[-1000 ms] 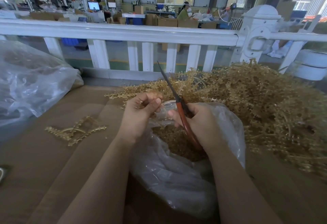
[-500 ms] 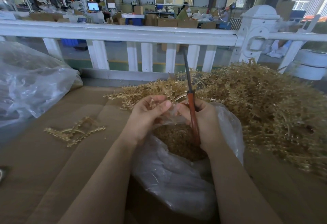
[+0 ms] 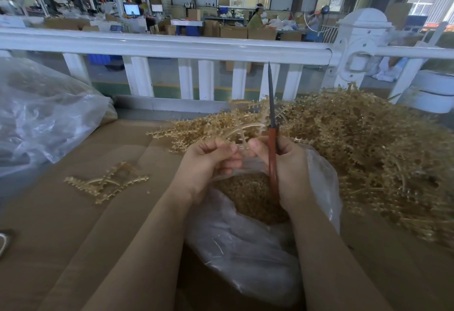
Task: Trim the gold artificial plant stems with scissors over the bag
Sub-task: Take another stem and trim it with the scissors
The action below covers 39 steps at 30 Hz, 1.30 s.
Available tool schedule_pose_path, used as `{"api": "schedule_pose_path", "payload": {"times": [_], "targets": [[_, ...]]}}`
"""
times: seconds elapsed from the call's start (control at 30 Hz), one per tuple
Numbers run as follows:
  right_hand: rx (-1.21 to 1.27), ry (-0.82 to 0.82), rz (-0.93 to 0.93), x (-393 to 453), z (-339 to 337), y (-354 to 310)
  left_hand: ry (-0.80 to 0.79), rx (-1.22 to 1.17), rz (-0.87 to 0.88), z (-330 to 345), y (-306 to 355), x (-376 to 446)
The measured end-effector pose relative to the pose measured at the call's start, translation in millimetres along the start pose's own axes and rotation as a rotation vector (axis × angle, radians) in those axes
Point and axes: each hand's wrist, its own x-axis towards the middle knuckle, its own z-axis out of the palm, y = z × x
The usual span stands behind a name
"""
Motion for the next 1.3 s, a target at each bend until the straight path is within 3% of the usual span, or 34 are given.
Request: {"api": "schedule_pose_path", "payload": {"times": [0.17,0.33,0.73,0.9,1.3], "targets": [[-0.125,0.05,-0.027,1,-4,5,0.2,-0.198,0.016,-7,3,4],[-0.384,-0.066,-0.097,-3,-6,4,0.296,-0.259,0.033,-10,4,4],[-0.904,-0.157,-0.221,-7,-6,1,0.241,-0.135,0.22,-14,0,6],[-0.926,-0.158,-0.234,-6,-5,0,0.159,-0.113,0.3,-14,-1,5],[-0.953,-0.097,-0.296,-8,-5,2,0.231,-0.056,0.337,-19,-1,6]]}}
